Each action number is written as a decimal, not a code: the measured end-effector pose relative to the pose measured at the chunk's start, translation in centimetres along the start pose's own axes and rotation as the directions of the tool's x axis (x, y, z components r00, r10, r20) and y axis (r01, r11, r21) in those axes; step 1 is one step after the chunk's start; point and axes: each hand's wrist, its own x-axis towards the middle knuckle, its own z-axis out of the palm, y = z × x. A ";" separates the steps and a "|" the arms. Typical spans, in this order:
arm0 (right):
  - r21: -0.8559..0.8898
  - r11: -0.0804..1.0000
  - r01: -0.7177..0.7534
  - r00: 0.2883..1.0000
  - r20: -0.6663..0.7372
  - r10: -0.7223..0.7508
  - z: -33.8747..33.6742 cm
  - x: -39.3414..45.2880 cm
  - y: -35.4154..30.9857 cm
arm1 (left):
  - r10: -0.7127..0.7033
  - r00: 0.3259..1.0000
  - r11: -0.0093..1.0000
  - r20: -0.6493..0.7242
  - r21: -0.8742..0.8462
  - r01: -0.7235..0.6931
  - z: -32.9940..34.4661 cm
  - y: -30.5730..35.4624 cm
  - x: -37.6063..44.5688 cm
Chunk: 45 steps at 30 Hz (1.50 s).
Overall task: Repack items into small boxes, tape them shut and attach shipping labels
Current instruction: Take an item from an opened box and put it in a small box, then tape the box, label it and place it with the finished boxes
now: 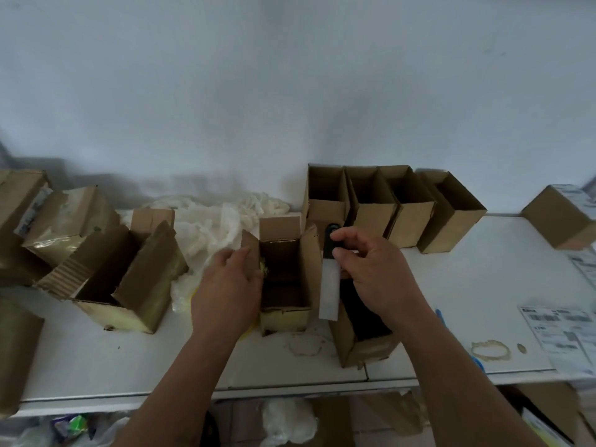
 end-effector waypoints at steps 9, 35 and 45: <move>0.097 0.993 -0.070 0.982 -0.168 0.085 -4.4 -1.6 1.9 | 0.561 0.816 0.794 -0.138 -0.191 -0.577 4.0 5.8 -3.5; -0.614 0.784 0.089 0.995 0.019 -0.098 -4.4 -1.3 3.8 | 0.623 0.760 0.738 0.185 0.183 -0.649 5.3 5.3 -2.3; -0.769 0.630 0.106 0.992 0.124 -0.015 -4.6 -1.7 4.5 | 0.631 0.752 0.729 0.189 0.187 -0.659 5.5 5.6 -2.3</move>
